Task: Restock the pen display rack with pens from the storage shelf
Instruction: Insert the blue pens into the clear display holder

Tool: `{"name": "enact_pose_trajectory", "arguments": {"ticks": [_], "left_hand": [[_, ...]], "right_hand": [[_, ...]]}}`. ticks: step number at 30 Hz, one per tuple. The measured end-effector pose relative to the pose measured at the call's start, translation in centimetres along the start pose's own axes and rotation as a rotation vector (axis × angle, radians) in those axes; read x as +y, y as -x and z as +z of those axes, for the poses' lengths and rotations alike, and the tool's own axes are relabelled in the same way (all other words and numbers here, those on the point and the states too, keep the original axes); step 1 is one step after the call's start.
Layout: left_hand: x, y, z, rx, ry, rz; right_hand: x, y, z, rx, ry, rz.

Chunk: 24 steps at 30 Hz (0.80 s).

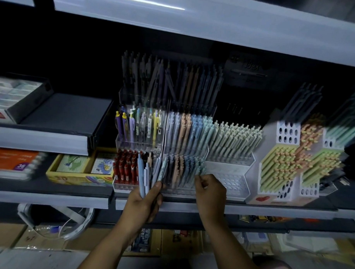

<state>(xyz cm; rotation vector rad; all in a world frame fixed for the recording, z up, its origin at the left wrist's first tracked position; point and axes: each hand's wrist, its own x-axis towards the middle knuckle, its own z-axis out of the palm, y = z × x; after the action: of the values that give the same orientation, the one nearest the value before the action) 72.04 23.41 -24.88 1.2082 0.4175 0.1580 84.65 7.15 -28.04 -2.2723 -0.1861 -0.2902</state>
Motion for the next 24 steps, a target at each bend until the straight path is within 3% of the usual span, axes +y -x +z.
{"name": "enact_pose_trajectory", "arguments": {"ticks": [2,8,15,19,24], "left_hand": [[-0.1,0.0,0.1,-0.002,0.006,0.007],[-0.3,0.2,0.3,-0.019,-0.089,0.022],[-0.1,0.7,0.3,-0.034,-0.165,0.025],[-0.1,0.8,0.3,-0.029,-0.163,0.015],[-0.4,0.3,0.0,0.054,-0.045,-0.006]], "right_hand": [[-1.4,0.3,-0.2,-0.052,-0.109,0.001],[-6.6,0.7,-1.5,-0.43,-0.569,0.057],[-7.5,0.5,-2.1,-0.532,-0.635,0.1],[-7.2,0.5,-2.5,-0.471,-0.679,0.136],[-5.4,-0.8,-3.8,-0.166,-0.765,0.149]]}}
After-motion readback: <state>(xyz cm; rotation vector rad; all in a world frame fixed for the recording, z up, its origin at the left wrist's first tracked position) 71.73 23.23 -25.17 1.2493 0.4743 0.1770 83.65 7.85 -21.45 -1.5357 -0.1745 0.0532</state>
